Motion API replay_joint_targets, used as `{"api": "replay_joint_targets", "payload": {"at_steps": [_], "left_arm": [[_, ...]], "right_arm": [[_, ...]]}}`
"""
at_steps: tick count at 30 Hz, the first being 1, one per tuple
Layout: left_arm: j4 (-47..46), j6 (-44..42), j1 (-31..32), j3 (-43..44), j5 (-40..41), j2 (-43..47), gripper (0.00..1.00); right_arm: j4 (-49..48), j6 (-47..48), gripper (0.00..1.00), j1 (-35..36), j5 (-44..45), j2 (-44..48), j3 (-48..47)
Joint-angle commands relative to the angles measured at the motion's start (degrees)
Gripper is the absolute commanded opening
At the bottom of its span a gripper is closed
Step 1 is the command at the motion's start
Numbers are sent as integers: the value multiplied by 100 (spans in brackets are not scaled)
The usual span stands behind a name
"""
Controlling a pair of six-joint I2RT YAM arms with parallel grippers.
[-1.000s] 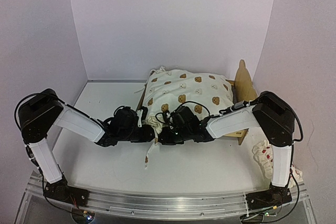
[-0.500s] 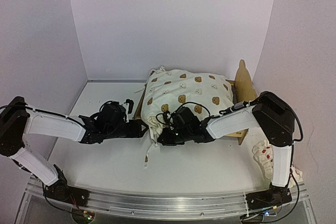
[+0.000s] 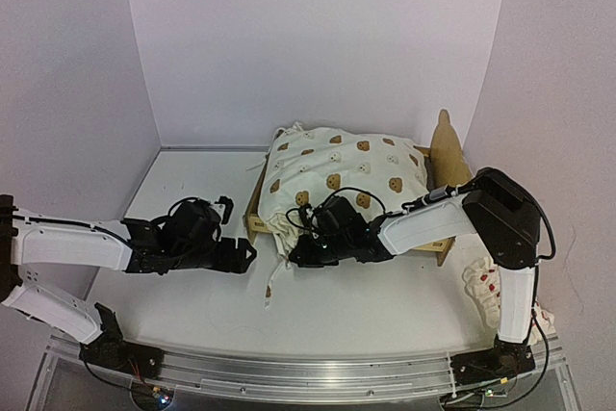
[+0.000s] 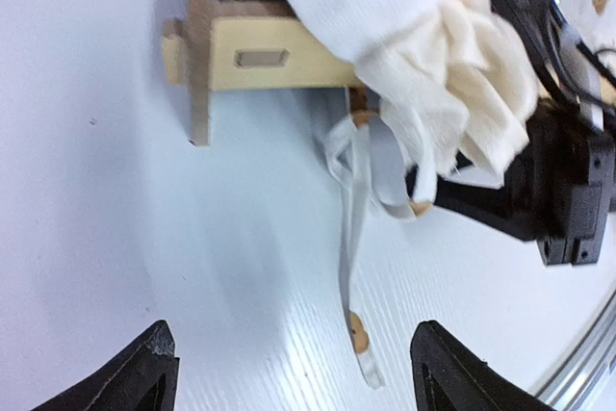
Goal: Set up the pet bed
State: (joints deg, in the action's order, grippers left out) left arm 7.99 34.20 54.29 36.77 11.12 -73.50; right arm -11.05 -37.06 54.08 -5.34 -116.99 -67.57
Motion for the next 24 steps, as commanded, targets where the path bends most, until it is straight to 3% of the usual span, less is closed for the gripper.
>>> {"api": "replay_joint_targets", "payload": {"at_steps": [1,10,16,24], "left_arm": [[269,-290,494,450,-104,-420,81],[283,-484,654,1313,-450,-2027,65],[715,-466,743,1849,-259,-2768,52],[1108,-291,866,2100,110,-3250,21]], "right_arm": [[55,38,0,31,27,296,22],[77,62,0,34,96,499,249],[84,101,0,34,112,613,387],[82,123,0,28,103,659,432]]}}
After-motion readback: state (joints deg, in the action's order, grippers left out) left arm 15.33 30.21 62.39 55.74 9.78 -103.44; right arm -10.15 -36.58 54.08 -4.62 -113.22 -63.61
